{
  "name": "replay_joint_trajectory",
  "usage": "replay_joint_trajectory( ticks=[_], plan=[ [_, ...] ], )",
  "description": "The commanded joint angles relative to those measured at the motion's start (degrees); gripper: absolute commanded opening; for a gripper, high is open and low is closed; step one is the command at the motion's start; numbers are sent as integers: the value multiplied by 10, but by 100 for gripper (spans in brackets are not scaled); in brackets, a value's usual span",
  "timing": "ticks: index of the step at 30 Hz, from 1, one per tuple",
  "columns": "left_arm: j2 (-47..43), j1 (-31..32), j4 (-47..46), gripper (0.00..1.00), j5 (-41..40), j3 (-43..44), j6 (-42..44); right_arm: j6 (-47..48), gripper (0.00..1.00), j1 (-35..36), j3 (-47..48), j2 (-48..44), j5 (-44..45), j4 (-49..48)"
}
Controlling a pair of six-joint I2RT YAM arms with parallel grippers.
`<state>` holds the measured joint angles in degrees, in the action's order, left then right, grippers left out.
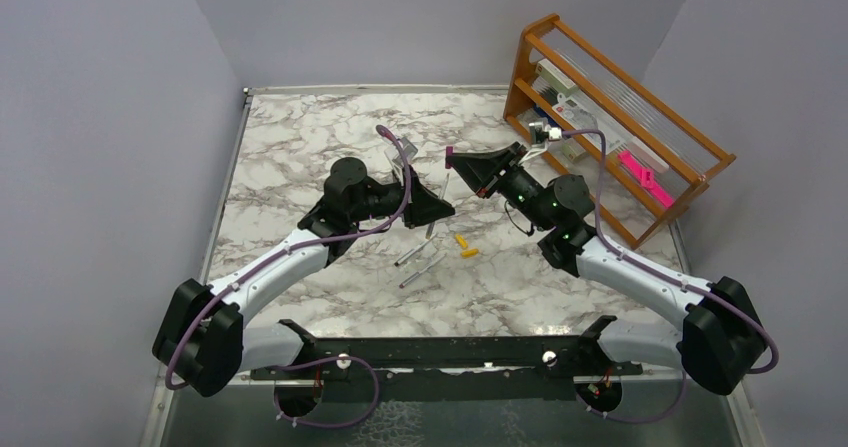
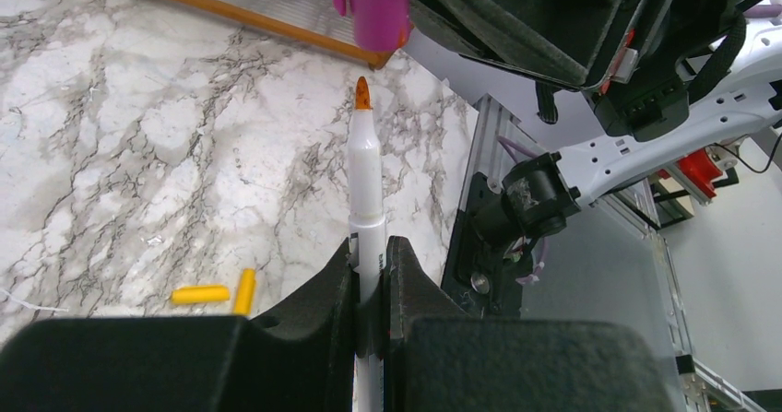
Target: Insert the pens into the pen caps
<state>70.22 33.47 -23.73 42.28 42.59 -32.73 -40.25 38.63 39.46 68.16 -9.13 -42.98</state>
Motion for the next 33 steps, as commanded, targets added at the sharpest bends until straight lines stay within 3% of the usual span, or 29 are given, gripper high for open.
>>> replay_joint_trajectory(
  ticks=[1, 33],
  plan=[
    [-23, 0, -12, 0, 10, -11, 12, -1, 1, 2, -3, 2, -9, -21],
    [-30, 0, -19, 0, 7, -15, 10, -8, 1, 2, -22, -3, -10, -16]
  ],
)
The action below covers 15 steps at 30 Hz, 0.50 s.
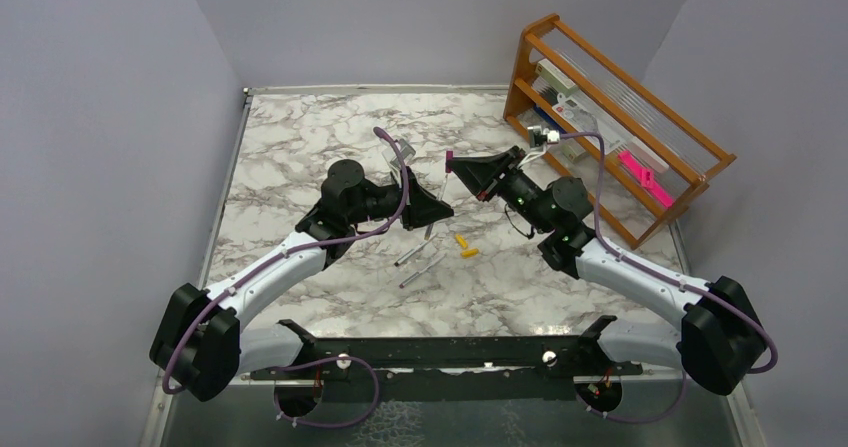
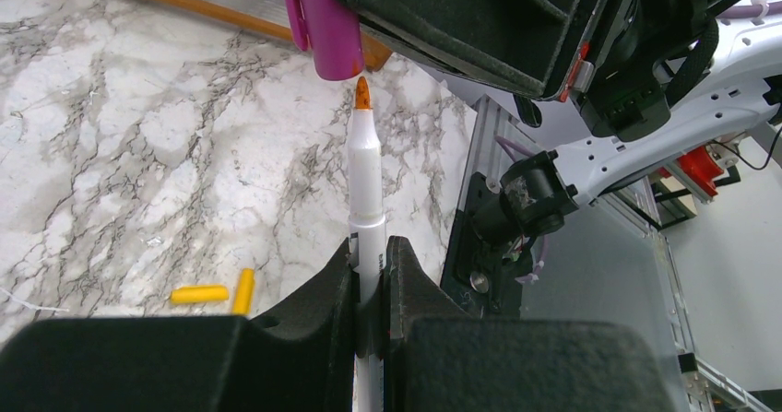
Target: Insert the pens into the pen caps
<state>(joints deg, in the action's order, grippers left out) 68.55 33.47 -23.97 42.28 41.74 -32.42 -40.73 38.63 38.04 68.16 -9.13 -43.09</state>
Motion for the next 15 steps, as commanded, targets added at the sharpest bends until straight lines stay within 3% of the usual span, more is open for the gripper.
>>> replay_joint_trajectory(
  ticks=[1, 15],
  plan=[
    [-13, 0, -17, 0, 5, -6, 6, -4, 1, 2, -8, -3, -11, -15],
    [-1, 0, -17, 0, 3, -4, -1, -5, 1, 2, -9, 0, -18, -18]
  ],
)
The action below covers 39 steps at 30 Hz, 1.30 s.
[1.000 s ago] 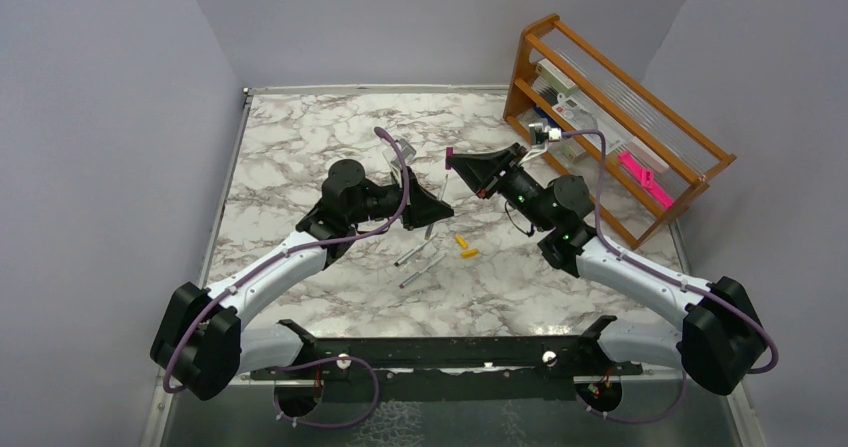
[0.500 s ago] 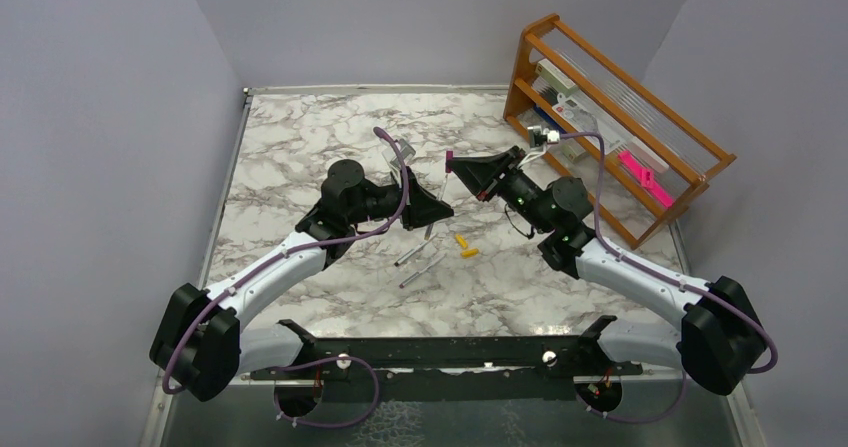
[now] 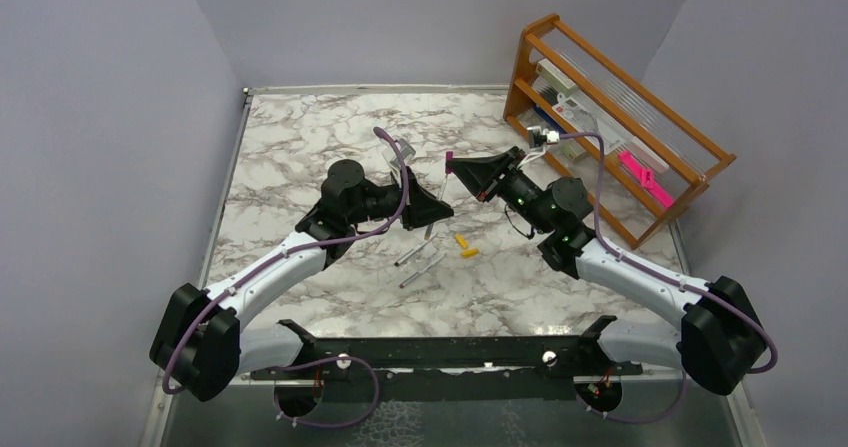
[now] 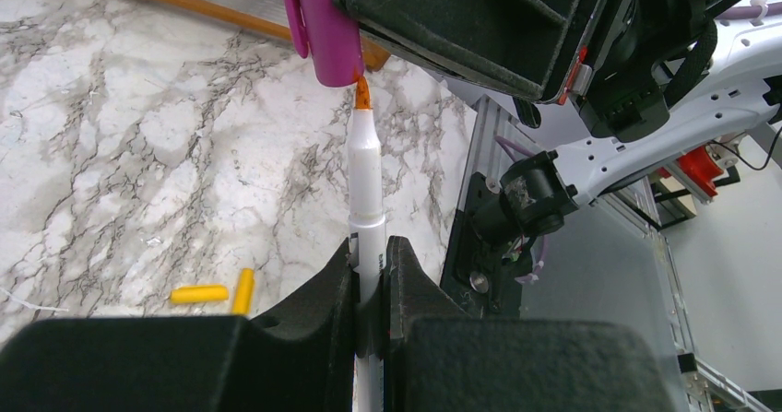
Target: Insert the pens into the pen caps
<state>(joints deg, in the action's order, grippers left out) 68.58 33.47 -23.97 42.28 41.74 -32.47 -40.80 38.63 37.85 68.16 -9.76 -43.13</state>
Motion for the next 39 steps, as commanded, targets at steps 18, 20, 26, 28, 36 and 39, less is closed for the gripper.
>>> replay_joint_trajectory(
  ticks=[18, 20, 26, 28, 36, 39],
  plan=[
    [0, 0, -17, 0, 15, -5, 3, 4, 1, 2, 9, -7, 5, -19],
    [-1, 0, -17, 0, 15, -5, 4, 5, 1, 2, 9, -9, 7, -17],
    [-4, 1, -17, 0, 18, -5, 6, 5, 1, 2, 12, -9, 6, -19],
    [-4, 1, -17, 0, 19, -6, 6, 4, 1, 2, 12, -8, 6, -22],
    [-9, 6, -17, 0, 20, -5, 9, 0, 1, 1, 15, -3, 16, -32],
    [-10, 7, -17, 0, 18, -5, 9, -1, 1, 2, 16, -3, 18, -35]
  ],
)
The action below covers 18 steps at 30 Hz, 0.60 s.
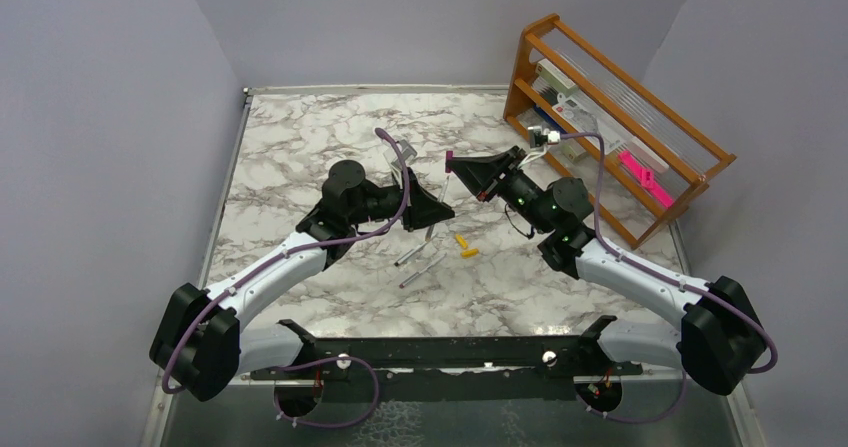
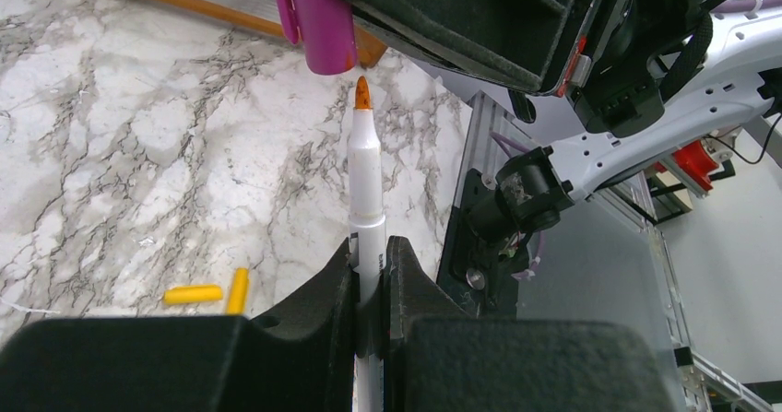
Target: Insert the pens into the pen caps
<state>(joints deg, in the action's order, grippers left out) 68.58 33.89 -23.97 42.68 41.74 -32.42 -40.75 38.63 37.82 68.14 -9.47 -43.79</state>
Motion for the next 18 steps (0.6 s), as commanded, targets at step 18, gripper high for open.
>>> replay_joint_trajectory(
  ticks=[18],
  plan=[
    [-14, 2, -17, 0, -7, -4, 5, 2, 1, 2, -8, -20, 15, -21]
  ],
)
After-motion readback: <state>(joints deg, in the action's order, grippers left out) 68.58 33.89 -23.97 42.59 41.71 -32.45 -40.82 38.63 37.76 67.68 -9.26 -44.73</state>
